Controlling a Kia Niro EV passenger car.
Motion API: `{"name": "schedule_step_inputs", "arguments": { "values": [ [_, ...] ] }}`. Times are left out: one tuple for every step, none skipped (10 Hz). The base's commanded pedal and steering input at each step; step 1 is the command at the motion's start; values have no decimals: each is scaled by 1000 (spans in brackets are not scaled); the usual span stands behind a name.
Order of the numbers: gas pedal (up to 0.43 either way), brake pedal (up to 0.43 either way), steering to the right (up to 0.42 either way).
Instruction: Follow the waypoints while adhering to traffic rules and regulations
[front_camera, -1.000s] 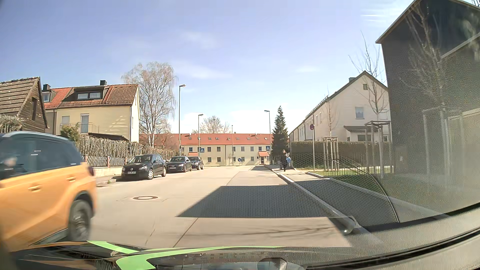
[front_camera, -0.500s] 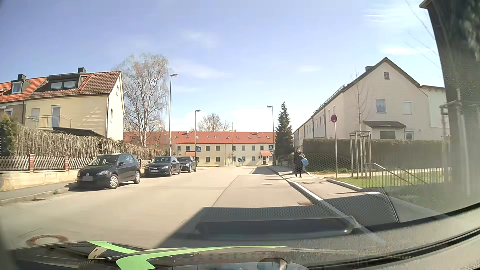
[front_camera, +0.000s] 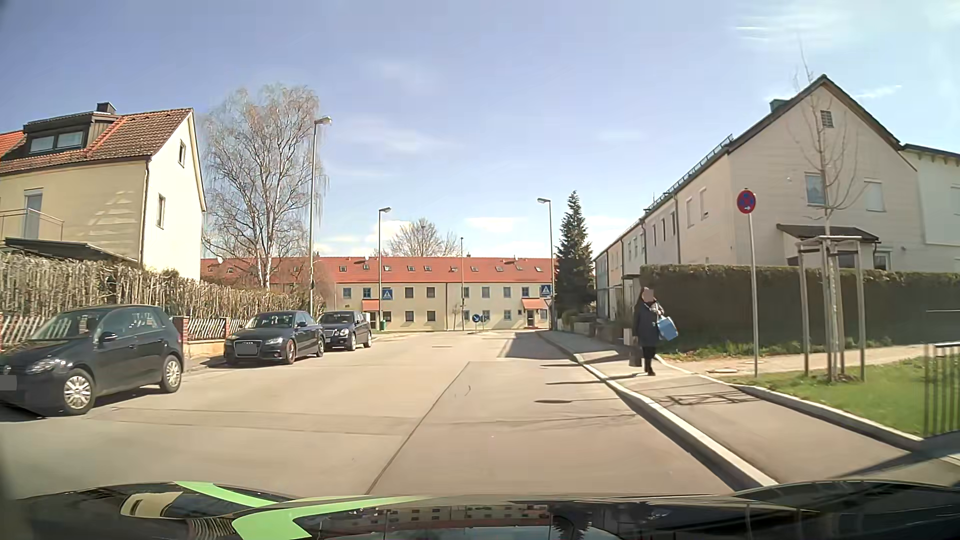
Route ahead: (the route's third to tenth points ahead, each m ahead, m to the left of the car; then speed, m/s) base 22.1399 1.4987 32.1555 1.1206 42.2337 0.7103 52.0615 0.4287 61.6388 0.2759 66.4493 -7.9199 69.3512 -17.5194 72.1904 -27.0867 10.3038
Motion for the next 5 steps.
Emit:
{"name": "schedule_step_inputs", "arguments": {
  "values": [
    [110, 0, 1],
    [110, 0, 1],
    [110, 0, 2],
    [110, 0, 3],
    [110, 0, 3]
  ]
}}
